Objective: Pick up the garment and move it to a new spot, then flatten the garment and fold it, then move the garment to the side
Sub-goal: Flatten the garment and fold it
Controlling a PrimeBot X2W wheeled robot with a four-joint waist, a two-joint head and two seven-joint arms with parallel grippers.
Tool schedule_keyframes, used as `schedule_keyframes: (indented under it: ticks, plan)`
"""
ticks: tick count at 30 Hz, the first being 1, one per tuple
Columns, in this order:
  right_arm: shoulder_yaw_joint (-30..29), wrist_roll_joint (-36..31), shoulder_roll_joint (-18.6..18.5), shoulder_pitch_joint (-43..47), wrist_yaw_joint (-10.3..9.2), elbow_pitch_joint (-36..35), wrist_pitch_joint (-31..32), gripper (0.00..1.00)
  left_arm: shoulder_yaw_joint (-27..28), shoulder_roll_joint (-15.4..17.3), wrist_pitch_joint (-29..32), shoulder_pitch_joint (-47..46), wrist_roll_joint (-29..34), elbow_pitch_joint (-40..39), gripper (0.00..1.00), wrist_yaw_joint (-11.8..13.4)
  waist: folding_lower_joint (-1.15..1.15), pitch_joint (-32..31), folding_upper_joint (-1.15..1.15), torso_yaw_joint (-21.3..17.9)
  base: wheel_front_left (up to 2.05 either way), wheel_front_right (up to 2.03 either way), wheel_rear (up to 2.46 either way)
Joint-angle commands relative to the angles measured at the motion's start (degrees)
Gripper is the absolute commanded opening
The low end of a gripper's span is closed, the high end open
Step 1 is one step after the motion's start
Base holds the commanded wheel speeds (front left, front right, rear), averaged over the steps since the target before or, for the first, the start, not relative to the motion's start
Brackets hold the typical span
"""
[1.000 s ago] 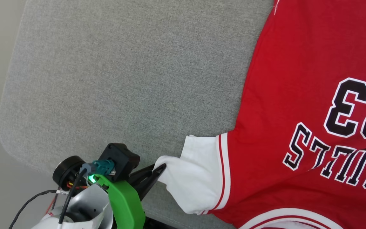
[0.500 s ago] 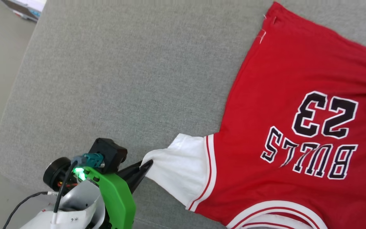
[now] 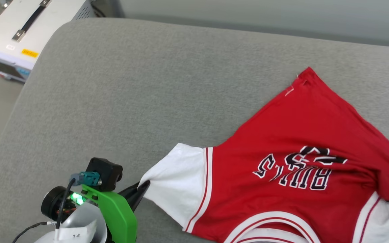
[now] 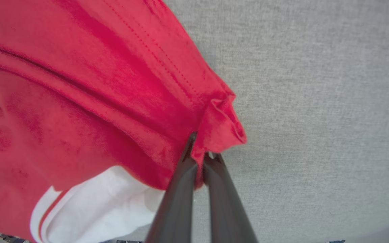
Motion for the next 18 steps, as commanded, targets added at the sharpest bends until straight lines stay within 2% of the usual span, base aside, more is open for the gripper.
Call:
schedule_keyframes:
  ticks: [1,11,18]
  plan:
    - [-0.95,0.58,0.37,2.22,-0.04,-1.28,0.56,0.0,0.42,-0.9,-0.93,0.62,0.56,0.6,0.0,0.48,0.0,-3.55,0.0,-3.65,0.0,0.0,0.0]
    - [-6.44,0.74,6.19,15.85,-0.04,-12.32,4.25,0.0,0.37,-4.99,-5.29,0.41,1.21,4.38,0.0,1.43,0.0,-5.0,0.0,-5.79,0.0,0.0,0.0]
    - [-7.34,0.07,9.5,18.65,-0.04,-15.08,4.34,0.0,-0.01,-6.86,-6.75,-0.16,1.27,6.23,0.0,1.3,0.0,-5.08,0.0,-6.13,0.0,0.0,0.0]
